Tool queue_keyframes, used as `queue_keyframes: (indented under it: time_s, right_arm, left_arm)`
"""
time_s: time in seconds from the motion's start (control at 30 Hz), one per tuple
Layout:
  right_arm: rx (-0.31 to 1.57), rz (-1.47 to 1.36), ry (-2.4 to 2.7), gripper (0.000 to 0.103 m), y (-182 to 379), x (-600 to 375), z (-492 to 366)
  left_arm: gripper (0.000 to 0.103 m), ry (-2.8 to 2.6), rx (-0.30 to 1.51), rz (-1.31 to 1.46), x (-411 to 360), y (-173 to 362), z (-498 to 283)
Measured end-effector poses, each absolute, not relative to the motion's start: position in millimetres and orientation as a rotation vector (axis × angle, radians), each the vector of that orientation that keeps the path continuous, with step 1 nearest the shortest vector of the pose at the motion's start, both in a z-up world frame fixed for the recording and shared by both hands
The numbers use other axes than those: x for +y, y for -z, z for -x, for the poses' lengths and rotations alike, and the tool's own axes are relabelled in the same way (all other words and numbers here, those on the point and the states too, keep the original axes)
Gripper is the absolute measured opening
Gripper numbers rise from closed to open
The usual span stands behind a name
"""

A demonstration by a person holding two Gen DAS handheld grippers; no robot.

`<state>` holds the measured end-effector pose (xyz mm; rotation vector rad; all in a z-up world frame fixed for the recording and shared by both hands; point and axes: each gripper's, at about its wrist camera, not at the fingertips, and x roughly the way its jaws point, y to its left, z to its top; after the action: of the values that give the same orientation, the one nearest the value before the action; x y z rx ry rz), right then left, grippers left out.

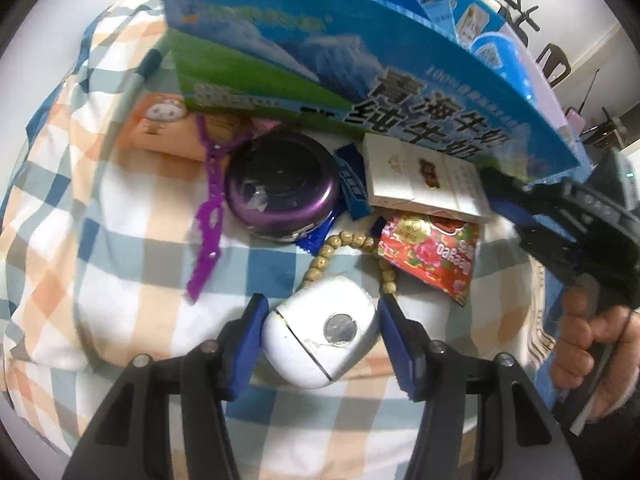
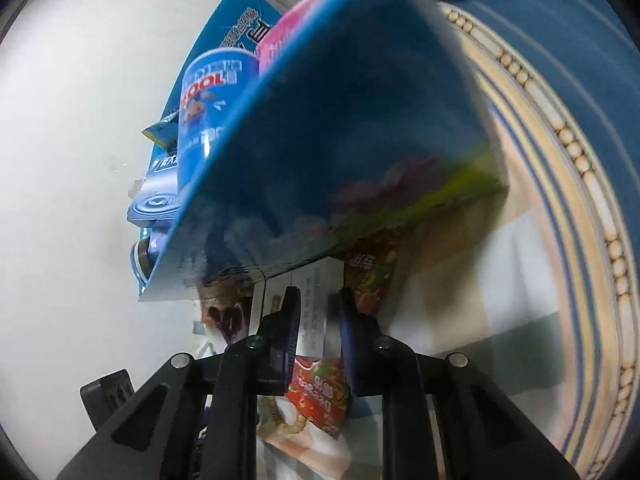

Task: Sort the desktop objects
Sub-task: 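Grasp the white earbud case with the left tool while the right tool reaches for the bead bracelet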

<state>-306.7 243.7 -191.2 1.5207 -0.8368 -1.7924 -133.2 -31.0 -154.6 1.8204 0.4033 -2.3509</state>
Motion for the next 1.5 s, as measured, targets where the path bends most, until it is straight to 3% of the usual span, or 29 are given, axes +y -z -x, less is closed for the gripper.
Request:
queue_keyframes:
  time_s: [0.1,0.17,0.27,0.3,0.33,0.4,0.5,0.8,0.87,1.0,1.13,1.2,1.33,1.37,1.43,1.5]
  right_arm:
    - [-0.874,-1.542,1.778,0.025,195,243,309]
    - [-0.687,-1.542,1.887,0.028,179,233,304]
    - [-0.172,-1.397,2.038,0.053,142,205,276]
    - [0.012,-1.341,2.033,0.072,135,194,261]
    - [0.141,-1.346,2.019,0.075,135,186,250]
    - [0.074,-1.449,1.968,0.075,147,191,248]
    - [-0.286,-1.615,1.889,0.075,178,213,258]
    - [-0.706,-1.514,1.828,0.075,178,197,276]
    - [-0.684,-1.536,1.819,0.075,183,197,274]
    - [-0.447,-1.606,1.931,0.075,178,175,259]
    - [-0.151,-1.648,2.066,0.084,168,130,252]
    - [0.08,-1.682,2.122,0.084,163,113,240]
    - [-0.024,-1.578,2.119,0.08,139,136,200]
    - [-0.037,-1.573,2.086,0.075,137,139,187]
    - [-0.028,-1.596,2.039,0.043,141,132,174]
    - [-0.024,-1.653,2.022,0.037,158,126,169]
  left_arm:
    - [0.057,2.344,0.402,-1.819,-32,149,133]
    - [0.057,2.349,0.376,-1.811,-29,144,135]
    - [0.057,2.349,0.394,-1.795,-32,140,136]
    - [0.057,2.348,0.395,-1.79,-35,138,136]
    - [0.057,2.348,0.398,-1.786,-32,138,134]
    - [0.057,2.344,0.417,-1.78,-45,141,126]
    - [0.057,2.335,0.45,-1.773,-47,142,124]
    - [0.057,2.333,0.466,-1.799,-40,148,117]
    - [0.057,2.323,0.477,-1.811,-40,150,116]
    - [0.057,2.309,0.478,-1.843,-41,152,116]
    - [0.057,2.305,0.436,-1.903,-40,155,120]
    - [0.057,2.319,0.393,-1.93,-41,151,122]
    - [0.057,2.357,0.313,-1.893,-54,137,124]
    - [0.057,2.359,0.309,-1.882,-60,135,124]
    - [0.057,2.356,0.332,-1.88,-68,130,129]
    - [0.057,2.346,0.363,-1.89,-74,134,131]
